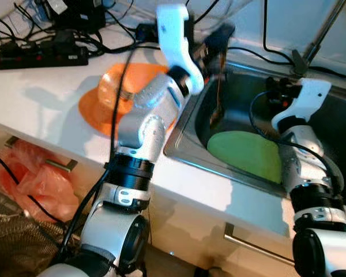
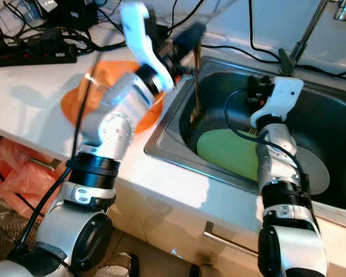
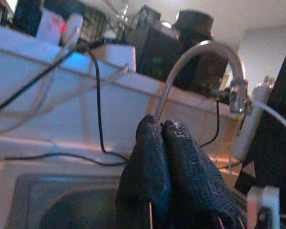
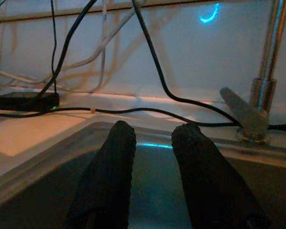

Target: Kitchen organization

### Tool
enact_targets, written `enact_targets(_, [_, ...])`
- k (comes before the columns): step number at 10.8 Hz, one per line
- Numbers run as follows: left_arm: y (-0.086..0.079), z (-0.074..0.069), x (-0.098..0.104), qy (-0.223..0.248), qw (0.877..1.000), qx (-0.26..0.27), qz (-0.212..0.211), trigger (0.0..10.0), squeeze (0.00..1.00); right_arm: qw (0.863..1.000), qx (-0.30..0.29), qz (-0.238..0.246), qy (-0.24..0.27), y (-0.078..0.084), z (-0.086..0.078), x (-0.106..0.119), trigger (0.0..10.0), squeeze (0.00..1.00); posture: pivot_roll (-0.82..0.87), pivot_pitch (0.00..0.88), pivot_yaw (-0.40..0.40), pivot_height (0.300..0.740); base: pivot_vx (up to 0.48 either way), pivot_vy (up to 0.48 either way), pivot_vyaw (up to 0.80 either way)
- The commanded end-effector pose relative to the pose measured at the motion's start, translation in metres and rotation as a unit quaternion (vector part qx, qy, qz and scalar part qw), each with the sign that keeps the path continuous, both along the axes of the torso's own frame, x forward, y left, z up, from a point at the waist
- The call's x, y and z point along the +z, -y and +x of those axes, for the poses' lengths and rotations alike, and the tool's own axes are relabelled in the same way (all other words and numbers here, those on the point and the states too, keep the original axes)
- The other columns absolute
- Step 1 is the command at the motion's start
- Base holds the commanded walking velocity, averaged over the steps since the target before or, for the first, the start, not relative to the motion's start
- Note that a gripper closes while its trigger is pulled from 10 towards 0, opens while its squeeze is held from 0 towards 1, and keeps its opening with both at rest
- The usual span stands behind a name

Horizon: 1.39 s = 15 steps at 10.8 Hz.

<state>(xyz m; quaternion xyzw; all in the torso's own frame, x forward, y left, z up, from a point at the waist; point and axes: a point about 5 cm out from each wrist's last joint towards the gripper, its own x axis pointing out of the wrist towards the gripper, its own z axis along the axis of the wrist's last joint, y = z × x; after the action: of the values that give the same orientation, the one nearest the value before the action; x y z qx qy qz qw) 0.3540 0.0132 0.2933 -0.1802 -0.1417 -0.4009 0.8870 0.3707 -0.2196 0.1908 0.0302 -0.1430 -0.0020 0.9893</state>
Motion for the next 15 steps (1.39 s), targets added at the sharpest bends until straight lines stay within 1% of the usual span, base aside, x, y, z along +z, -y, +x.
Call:
enact_targets(1, [0.03, -0.01, -0.012, -0.024, 0.998, -0.045, -0.025, 10.0, 0.0, 1.0, -0.006, -0.012, 0.001, 0.01, -0.004, 0.001, 10.0, 0.0, 0.03, 0.08, 0.002, 0.74, 0.0, 0.0, 0.0])
enact_targets(3, [0.037, -0.008, -0.02, -0.037, 0.998, -0.054, -0.024, 10.0, 0.0, 0.999, 0.01, -0.039, -0.012, 0.017, -0.009, -0.002, 10.0, 0.0, 0.02, 0.09, 0.004, 0.74, 0.0, 0.0, 0.0])
enact_targets(4, [0.039, -0.007, -0.025, -0.044, 0.997, -0.057, -0.022, 10.0, 0.0, 0.998, 0.035, -0.053, -0.026, 0.017, -0.011, -0.006, 10.0, 0.0, 0.02, 0.096, 0.003, 0.74, 0.0, 0.0, 0.0])
enact_targets(5, [0.039, -0.005, -0.031, -0.052, 0.997, -0.054, -0.018, 10.0, 0.0, 0.993, 0.083, -0.078, -0.038, 0.008, -0.014, -0.012, 10.0, 0.0, 0.03, 0.099, 0.001, 0.74, 0.0, 0.0, 0.0])
enact_targets(6, [0.039, -0.003, -0.041, -0.061, 0.997, -0.046, -0.009, 10.0, 0.0, 0.988, 0.113, -0.094, -0.044, 0.0, -0.018, -0.017, 10.0, 0.0, 0.02, 0.102, -0.001, 0.74, 0.0, 0.0, 0.0])
enact_targets(7, [0.039, -0.002, -0.043, -0.063, 0.997, -0.043, -0.006, 10.0, 0.0, 0.988, 0.119, -0.091, -0.044, -0.002, -0.018, -0.017, 10.0, 0.0, 0.03, 0.103, -0.001, 0.74, 0.0, 0.0, 0.0])
enact_targets(8, [0.04, -0.001, -0.043, -0.06, 0.997, -0.042, -0.005, 10.0, 0.0, 0.981, 0.165, -0.092, -0.045, -0.009, -0.021, -0.016, 10.0, 0.0, 0.03, 0.102, -0.001, 0.74, 0.0, 0.0, 0.0])
enact_targets(9, [0.04, 0.0, -0.043, -0.058, 0.997, -0.041, -0.003, 10.0, 0.0, 0.975, 0.188, -0.106, -0.049, -0.011, -0.024, -0.016, 10.0, 0.0, 0.03, 0.105, -0.002, 0.74, 0.0, 0.0, 0.0])
enact_targets(10, [0.041, 0.0, -0.044, -0.058, 0.997, -0.041, -0.002, 10.0, 0.0, 0.975, 0.186, -0.107, -0.05, -0.009, -0.025, -0.015, 10.0, 0.0, 0.03, 0.104, -0.003, 0.74, 0.0, 0.0, 0.0])
enact_targets(11, [0.043, 0.0, -0.046, -0.059, 0.997, -0.043, 0.0, 10.0, 0.0, 0.974, 0.195, -0.099, -0.055, -0.007, -0.026, -0.015, 10.0, 0.85, 0.03, 0.106, -0.004, 0.74, 0.0, 0.0, 0.0])
enact_targets(12, [0.044, 0.0, -0.046, -0.059, 0.997, -0.043, 0.0, 10.0, 0.0, 0.971, 0.207, -0.101, -0.058, -0.008, -0.028, -0.015, 10.0, 1.0, 0.02, 0.106, -0.003, 0.74, 0.0, 0.0, 0.0])
enact_targets(13, [0.045, 0.0, -0.046, -0.058, 0.997, -0.045, 0.001, 10.0, 0.0, 0.962, 0.236, -0.123, -0.058, -0.012, -0.033, -0.015, 10.0, 1.0, 0.02, 0.107, -0.001, 0.74, 0.0, 0.0, 0.0])
enact_targets(14, [0.045, 0.0, -0.046, -0.057, 0.997, -0.046, 0.002, 10.0, 0.0, 0.952, 0.269, -0.13, -0.058, -0.015, -0.038, -0.014, 10.0, 0.0, 0.02, 0.107, 0.0, 0.74, 0.0, 0.0, 0.0])
enact_targets(15, [0.046, -0.001, -0.046, -0.056, 0.997, -0.047, 0.002, 10.0, 0.0, 0.945, 0.292, -0.135, -0.057, -0.017, -0.042, -0.014, 10.0, 0.0, 0.02, 0.108, 0.001, 0.74, 0.0, 0.0, 0.0])
